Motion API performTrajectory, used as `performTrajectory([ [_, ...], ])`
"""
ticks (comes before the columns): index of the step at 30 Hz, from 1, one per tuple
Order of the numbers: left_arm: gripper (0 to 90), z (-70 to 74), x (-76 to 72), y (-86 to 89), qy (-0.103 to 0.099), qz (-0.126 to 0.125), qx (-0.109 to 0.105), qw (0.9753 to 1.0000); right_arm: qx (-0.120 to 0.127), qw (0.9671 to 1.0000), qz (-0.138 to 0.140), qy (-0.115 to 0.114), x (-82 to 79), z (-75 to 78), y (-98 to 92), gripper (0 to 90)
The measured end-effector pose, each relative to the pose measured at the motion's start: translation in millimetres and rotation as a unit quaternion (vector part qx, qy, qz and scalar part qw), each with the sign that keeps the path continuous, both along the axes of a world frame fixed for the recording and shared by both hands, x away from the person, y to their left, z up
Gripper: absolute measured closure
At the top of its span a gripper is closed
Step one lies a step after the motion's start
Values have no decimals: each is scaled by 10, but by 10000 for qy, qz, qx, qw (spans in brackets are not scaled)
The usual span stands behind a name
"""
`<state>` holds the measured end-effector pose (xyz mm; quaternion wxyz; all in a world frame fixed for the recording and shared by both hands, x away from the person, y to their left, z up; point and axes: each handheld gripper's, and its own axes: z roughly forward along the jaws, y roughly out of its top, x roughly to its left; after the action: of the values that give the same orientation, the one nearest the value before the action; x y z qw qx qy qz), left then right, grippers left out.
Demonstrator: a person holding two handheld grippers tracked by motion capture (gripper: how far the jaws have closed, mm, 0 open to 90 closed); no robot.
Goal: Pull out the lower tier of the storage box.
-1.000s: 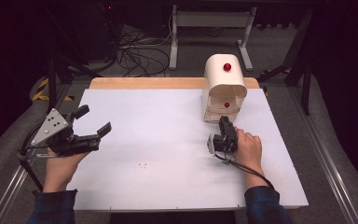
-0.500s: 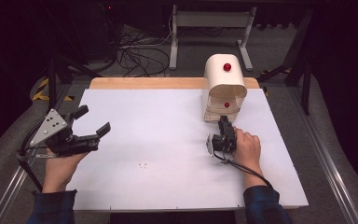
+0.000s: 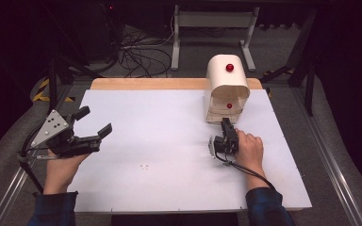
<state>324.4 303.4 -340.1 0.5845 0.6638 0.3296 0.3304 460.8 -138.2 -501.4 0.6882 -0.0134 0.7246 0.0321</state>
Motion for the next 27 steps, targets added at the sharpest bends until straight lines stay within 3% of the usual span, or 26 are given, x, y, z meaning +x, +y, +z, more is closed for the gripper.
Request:
performTrajectory([
  [27,81,2,-8,11,-7,8,-1,10000,101,9999,-2,115,-115,31,-9,744],
])
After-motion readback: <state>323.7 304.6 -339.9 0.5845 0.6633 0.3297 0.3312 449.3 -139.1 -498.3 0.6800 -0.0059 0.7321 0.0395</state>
